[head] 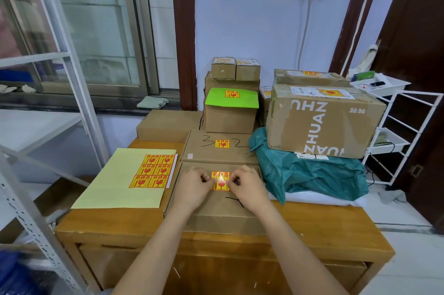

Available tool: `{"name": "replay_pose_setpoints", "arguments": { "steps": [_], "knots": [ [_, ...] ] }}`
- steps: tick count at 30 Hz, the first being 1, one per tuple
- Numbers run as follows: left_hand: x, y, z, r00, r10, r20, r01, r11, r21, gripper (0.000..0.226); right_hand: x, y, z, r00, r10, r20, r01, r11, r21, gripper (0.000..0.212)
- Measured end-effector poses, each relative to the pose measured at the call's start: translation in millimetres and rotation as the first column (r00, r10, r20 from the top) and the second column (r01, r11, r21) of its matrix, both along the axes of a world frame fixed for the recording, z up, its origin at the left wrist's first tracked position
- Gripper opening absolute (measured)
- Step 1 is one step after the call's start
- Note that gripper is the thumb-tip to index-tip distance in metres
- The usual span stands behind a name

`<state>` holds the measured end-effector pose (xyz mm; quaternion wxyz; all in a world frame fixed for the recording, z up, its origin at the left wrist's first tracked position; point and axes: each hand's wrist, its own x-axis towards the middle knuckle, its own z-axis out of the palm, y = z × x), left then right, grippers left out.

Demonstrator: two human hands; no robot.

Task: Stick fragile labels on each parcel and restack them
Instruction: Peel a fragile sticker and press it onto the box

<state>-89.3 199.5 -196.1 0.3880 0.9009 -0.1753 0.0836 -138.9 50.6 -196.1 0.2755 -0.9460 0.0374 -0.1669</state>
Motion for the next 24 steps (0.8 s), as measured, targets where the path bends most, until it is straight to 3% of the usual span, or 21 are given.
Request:
{"name": "replay_pose_setpoints", "arguments": {
  "steps": [12, 24],
  "knots": [
    [-0.6, 0.0, -0.3, 1.0, -0.022, 0.008, 0.022, 0.999, 0.035, 0.022, -0.8, 3.3, 0.6, 1.0, -0.013, 0.002, 0.013, 0.993, -0.121, 0.012],
    [-0.3, 0.0, -2.0, 0.998, -0.043, 0.041, 0.041, 0.998, 0.057, 0.031, -2.4, 5.2, 3.0, 0.995, -0.078, -0.059, 0.073, 0.994, -0.084, 0.013]
  ]
}}
